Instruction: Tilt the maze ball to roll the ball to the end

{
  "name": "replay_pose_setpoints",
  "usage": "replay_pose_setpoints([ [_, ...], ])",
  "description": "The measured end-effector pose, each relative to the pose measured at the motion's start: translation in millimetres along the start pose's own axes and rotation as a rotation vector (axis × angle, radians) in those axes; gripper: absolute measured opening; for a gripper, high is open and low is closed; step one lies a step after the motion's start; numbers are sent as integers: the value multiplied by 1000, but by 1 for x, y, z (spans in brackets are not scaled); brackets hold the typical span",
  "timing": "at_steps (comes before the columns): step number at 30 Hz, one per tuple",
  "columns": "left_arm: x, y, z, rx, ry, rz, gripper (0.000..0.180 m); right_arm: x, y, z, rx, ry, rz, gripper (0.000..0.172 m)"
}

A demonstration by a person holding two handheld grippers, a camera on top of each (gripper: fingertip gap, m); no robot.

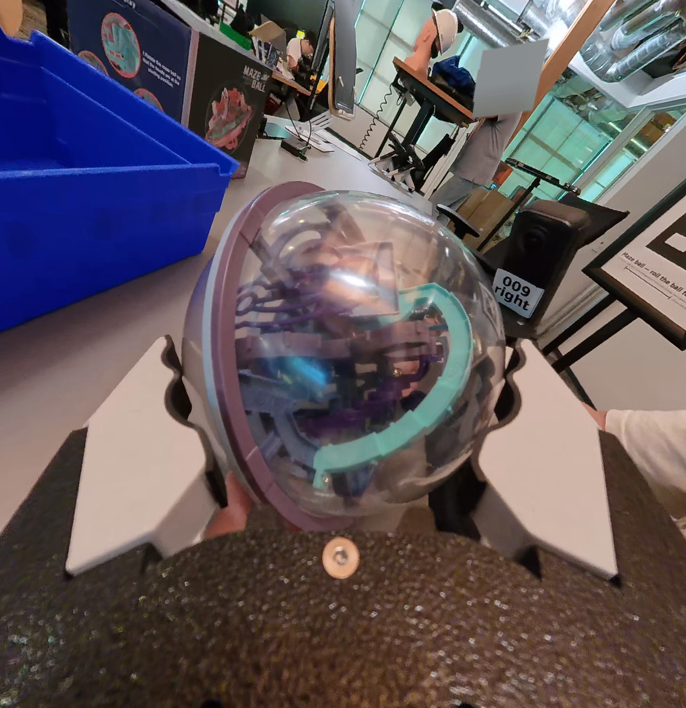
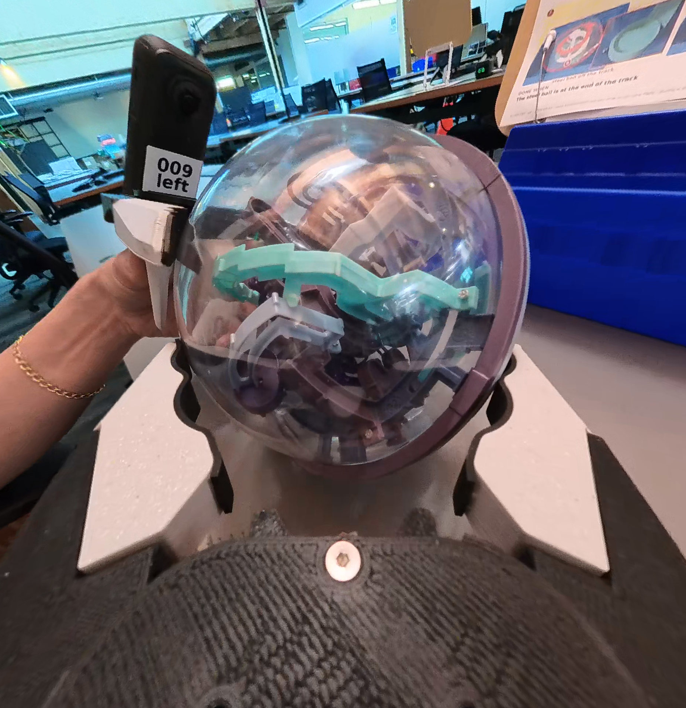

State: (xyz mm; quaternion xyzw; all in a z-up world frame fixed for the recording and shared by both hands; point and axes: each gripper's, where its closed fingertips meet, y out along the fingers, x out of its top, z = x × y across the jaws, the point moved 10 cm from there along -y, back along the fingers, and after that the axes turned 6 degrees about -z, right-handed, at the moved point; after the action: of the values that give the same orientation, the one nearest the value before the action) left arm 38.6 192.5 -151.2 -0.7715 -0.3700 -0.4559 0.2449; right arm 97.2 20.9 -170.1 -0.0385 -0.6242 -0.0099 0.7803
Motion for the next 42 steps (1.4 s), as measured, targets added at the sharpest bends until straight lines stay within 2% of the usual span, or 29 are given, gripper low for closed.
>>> replay_pose_setpoints([
  [1,1,0,-3,6,0,-5,157,2,-1,1,4,4,-5,151],
  [13,17,-6,-27,23,65,-56,157,19,-7,14,21,-14,-57,152],
  [18,19,-8,-30,27,-8,-43,157,26,-9,21,-11,89,-46,153],
  [22,16,-6,-27,35,-93,0,157,25,-9,22,-45,184,24,154],
  [24,13,-5,-25,27,-113,5,157,25,-9,22,-52,177,33,155],
  [26,15,-5,-26,5,-71,-12,157,27,-10,22,-39,107,1,153],
  [32,24,-9,-44,-46,213,-122,158,37,-15,26,9,-185,-141,153],
  [36,27,-11,-51,-41,246,-139,157,42,-16,28,22,-186,-218,154],
  [42,33,-11,-69,-8,313,-165,155,48,-21,29,67,-73,-335,155],
])
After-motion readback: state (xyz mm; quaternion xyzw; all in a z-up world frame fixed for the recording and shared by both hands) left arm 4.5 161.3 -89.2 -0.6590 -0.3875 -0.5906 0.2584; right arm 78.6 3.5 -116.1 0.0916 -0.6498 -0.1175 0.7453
